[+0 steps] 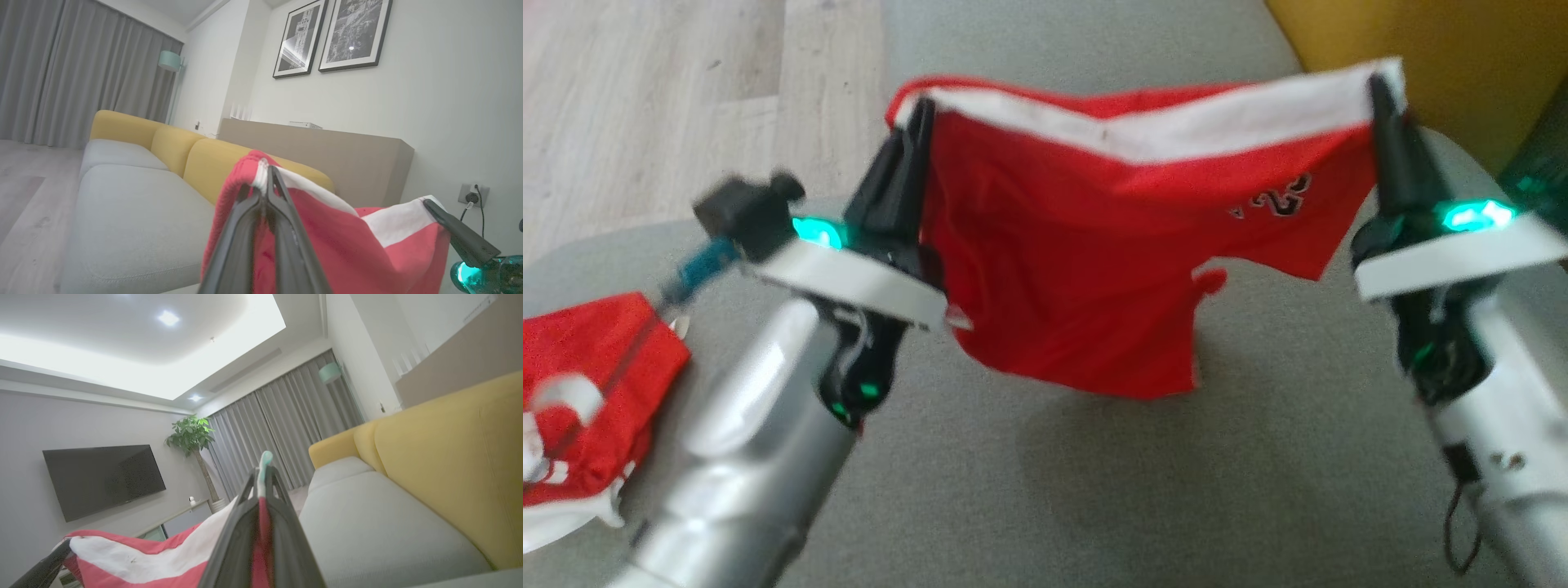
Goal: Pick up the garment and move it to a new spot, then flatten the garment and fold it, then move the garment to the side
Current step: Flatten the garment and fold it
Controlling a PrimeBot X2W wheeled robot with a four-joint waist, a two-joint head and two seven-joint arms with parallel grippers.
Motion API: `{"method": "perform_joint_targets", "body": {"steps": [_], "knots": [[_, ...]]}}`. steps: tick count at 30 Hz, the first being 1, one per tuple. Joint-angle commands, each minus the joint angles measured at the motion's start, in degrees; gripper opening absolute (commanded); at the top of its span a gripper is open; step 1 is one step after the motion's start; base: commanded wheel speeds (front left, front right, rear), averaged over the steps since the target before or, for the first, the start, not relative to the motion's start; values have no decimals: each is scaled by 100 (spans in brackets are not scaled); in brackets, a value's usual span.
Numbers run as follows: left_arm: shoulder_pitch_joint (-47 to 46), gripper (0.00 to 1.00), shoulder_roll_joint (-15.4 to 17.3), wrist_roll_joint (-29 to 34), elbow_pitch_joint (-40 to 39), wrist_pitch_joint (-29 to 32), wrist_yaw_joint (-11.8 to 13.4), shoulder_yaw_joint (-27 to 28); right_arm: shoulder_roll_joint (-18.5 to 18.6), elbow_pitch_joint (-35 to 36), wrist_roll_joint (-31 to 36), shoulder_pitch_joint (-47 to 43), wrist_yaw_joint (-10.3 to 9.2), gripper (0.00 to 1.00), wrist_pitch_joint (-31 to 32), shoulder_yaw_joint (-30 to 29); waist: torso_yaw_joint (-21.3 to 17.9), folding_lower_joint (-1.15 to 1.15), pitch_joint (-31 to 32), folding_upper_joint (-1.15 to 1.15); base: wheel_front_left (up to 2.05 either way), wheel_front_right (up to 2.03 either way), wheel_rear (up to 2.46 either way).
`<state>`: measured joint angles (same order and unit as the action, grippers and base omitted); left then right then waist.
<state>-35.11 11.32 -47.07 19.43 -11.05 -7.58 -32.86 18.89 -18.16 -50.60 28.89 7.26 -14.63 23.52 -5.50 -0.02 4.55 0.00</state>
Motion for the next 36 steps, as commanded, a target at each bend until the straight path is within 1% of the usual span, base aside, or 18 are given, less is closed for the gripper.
{"method": "perform_joint_targets", "body": {"steps": [1, 4, 7, 10, 12, 15, 18, 19, 20, 21, 22, 24, 26, 28, 32, 36], "knots": [[-499, 0, 237, -202, -267, 163, 9, 125, 137, 289, -33, 436, 23, 0, -37, -51, -46, 2, -5, 0, 0, 0, 0], [-805, 0, 348, -555, -330, 462, 9, 111, 269, 321, -134, 667, 23, 0, -1, -114, -76, 2, -142, 0, 0, 0, 0], [-1091, 0, 486, -590, -233, 708, 9, 19, 307, 208, -185, 964, 23, 0, 95, -91, -114, 2, -386, 0, 0, 0, 0], [-1476, 0, 453, -682, -43, 912, 33, 81, 316, -24, -159, 1408, 23, 0, 158, -59, -125, 2, -894, 0, 0, 0, 0], [-1864, 0, 422, -603, 155, 902, 72, 139, 311, -214, -43, 1837, 23, 0, 129, -22, -130, 2, -1271, 0, 0, 0, 0], [-2589, 0, 365, -302, 553, 695, 100, 174, 246, -565, 226, 2617, 23, 0, 31, -45, -141, 2, -1788, 0, 0, 0, 0], [-3339, 0, 256, 6, 1010, 249, 95, 231, 130, -900, 552, 3437, 23, 0, -27, -209, -131, 2, -2178, 0, 0, 0, 0], [-3564, 0, 227, 133, 1150, 84, 96, 228, 73, -914, 701, 3686, 23, 0, -31, -396, -124, 2, -2272, 0, 0, 0, 0], [-3942, 0, 163, 291, 1426, -146, 86, 262, -61, -845, 1056, 4019, 23, 0, -33, -734, -104, 2, -2393, 0, 0, 0, 0], [-4084, 0, 132, 328, 1562, -223, 78, 295, -122, -798, 1234, 4105, 23, 0, -34, -825, -94, 2, -2422, 0, 0, 0, 0], [-4084, 0, 132, 328, 1562, -223, 78, 295, -122, -798, 1234, 4105, 23, 0, -34, -825, -94, 2, -2422, 0, 0, 0, 0], [-4246, 0, 58, 301, 1781, -324, 58, 420, -219, -770, 1489, 4156, 23, 0, -35, -928, -71, 2, -2448, 0, 0, 0, 0], [-4185, 0, 13, 277, 1954, -369, 37, 482, -356, -840, 1514, 3987, 23, 0, -35, -1015, -41, 2, -2410, 0, 0, 0, 0], [-3892, 0, -21, 254, 2112, -385, 23, 446, -377, -925, 1531, 3637, 23, 0, -36, -813, -8, 2, -2346, 0, 0, 0, 0], [-2760, 0, -180, -106, 2210, -392, 12, 293, -313, -999, 1349, 2556, 23, 0, -36, -407, 74, 2, -2145, 0, 0, 0, 0], [-1374, 0, -226, -628, 2211, -393, 11, 61, -283, -905, 1051, 1309, 23, 0, -36, -40, 127, 2, -1866, 0, 0, 0, 0]]}}
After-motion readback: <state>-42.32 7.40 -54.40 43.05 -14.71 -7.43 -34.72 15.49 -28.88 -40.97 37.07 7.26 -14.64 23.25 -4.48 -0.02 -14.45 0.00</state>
